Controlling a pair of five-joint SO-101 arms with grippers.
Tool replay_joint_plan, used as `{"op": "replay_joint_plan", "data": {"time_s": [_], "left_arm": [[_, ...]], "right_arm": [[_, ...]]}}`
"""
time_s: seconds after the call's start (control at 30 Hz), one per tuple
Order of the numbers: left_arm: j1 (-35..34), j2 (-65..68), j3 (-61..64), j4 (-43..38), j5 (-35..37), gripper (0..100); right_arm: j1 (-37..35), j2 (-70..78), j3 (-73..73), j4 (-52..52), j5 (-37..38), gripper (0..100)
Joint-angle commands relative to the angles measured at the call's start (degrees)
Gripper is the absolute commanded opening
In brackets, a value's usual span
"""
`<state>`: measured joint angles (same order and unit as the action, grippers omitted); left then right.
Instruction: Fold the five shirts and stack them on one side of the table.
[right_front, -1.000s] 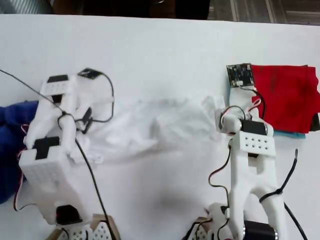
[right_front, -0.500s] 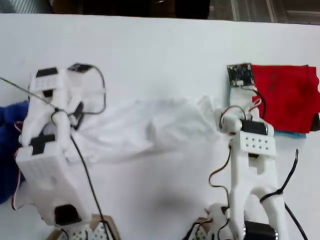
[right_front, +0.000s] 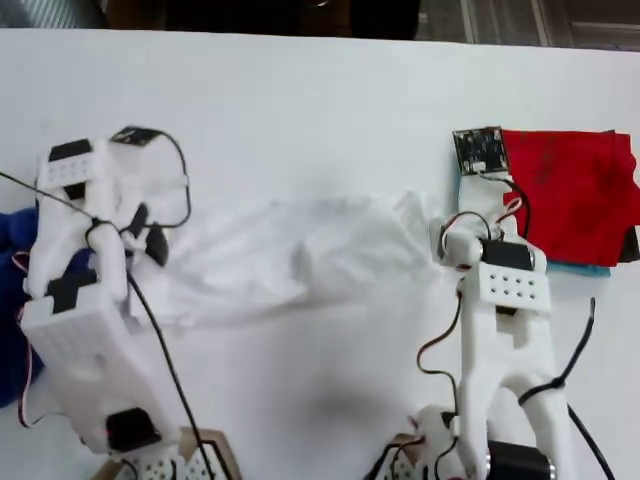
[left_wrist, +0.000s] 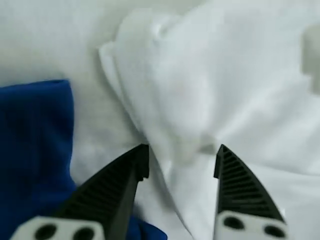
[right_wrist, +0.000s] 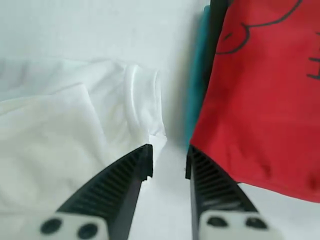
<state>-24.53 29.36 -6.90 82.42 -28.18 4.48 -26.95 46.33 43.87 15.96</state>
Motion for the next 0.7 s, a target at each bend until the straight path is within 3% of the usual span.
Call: {"op": "replay_joint_plan", "data": {"time_s": [0.0,0.37,0.43,0.5,0.67], "left_arm": [[-1.1,2.5,-2.2,-1.0,-0.4,23],[-2.4,7.3,-2.6,-2.9,-0.4,22],[-2.1,7.4,-2.2,-2.8,-1.8,16],[-0.9,7.4,-2.2,-1.6,-3.0,1],[3.5,6.5,-2.8,1.5,-2.5,3]], "right_arm": [[0.6,-3.2,-0.6,-0.7,-0.1,11.1],[0.6,-8.8,0.4,1.2,0.2,11.1],[0.6,-8.8,0.4,1.2,0.2,11.1],[0.6,-8.8,0.4,1.2,0.2,11.1],[0.7,-8.8,0.4,1.2,0.2,11.1]]}}
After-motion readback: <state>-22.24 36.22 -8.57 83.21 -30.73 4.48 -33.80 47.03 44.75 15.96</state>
